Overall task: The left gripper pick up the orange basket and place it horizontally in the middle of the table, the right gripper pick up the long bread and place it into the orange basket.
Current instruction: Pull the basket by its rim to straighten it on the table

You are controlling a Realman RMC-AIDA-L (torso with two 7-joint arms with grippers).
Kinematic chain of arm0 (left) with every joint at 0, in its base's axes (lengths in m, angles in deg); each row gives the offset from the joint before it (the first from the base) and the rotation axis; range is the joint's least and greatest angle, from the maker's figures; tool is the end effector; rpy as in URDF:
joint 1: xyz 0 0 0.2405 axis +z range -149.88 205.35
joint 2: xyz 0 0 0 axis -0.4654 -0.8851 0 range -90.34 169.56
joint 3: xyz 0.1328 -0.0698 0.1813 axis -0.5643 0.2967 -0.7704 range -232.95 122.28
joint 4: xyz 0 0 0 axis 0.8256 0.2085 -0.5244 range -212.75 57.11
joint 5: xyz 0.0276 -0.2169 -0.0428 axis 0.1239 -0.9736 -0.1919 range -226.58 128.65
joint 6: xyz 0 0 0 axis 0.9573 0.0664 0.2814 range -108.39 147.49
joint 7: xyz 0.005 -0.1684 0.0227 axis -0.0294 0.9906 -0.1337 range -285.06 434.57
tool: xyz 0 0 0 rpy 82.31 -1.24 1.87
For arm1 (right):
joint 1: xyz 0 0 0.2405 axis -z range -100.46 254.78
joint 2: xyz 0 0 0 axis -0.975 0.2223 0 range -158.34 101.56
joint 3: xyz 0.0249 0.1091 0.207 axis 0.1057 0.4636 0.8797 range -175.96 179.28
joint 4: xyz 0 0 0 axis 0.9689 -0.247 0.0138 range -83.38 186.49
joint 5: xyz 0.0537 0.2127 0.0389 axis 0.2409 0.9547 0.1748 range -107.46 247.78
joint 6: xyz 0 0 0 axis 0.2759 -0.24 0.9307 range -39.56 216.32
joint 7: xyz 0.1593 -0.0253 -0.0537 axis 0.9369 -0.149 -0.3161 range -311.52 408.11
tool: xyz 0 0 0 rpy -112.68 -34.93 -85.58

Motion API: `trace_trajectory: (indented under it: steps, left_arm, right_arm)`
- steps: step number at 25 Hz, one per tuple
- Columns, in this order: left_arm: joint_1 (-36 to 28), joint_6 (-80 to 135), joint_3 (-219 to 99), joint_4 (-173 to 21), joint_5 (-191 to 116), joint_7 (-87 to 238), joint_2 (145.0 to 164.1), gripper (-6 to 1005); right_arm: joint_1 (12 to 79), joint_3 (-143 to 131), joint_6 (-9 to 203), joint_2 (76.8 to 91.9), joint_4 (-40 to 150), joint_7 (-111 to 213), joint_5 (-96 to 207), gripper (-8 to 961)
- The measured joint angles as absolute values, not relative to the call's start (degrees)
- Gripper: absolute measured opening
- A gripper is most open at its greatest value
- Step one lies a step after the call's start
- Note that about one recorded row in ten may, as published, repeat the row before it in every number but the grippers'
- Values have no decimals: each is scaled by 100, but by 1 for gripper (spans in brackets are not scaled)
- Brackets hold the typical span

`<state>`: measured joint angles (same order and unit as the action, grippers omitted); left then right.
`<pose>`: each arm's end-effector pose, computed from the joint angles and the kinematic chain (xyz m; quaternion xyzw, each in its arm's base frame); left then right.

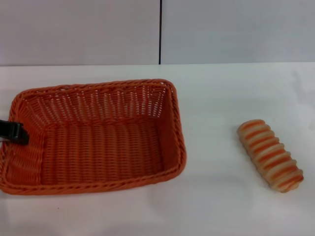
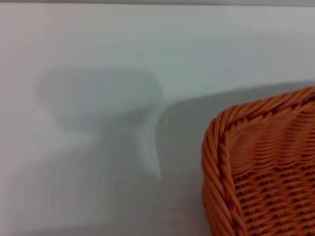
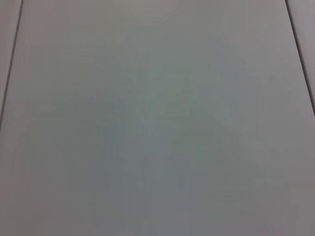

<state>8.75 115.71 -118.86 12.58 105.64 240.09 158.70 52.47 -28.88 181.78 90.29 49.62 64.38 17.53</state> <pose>-0.2613 0.3187 0.0760 -0.7381 -0.6001 0.1160 0.2856 0.2971 0.3179 0.0361 -0.6485 0.1316 0.4278 0.6157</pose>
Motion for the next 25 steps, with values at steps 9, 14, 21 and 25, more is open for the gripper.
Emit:
trace_trajectory:
  steps: [9, 14, 21, 25]
  left_arm:
    - [1127, 11568, -11913, 1445, 10110, 24001, 15870, 164]
    - [1438, 11144, -12156, 1907, 9759, 23946, 15811, 162]
    - [1375, 11242, -12206, 1957, 9989, 23963, 15796, 158]
    - [1292, 11340, -12223, 1743, 10028, 23964, 15803, 156]
  right_arm:
    - [5296, -2893, 18251, 9052, 4934, 6438, 1751, 631]
    - [5352, -2884, 18259, 9060, 4933, 6438, 1751, 631]
    - [5420, -2834, 18271, 9066, 4933, 6437, 1779, 631]
    - [5423, -2831, 18279, 9070, 4928, 6437, 1786, 631]
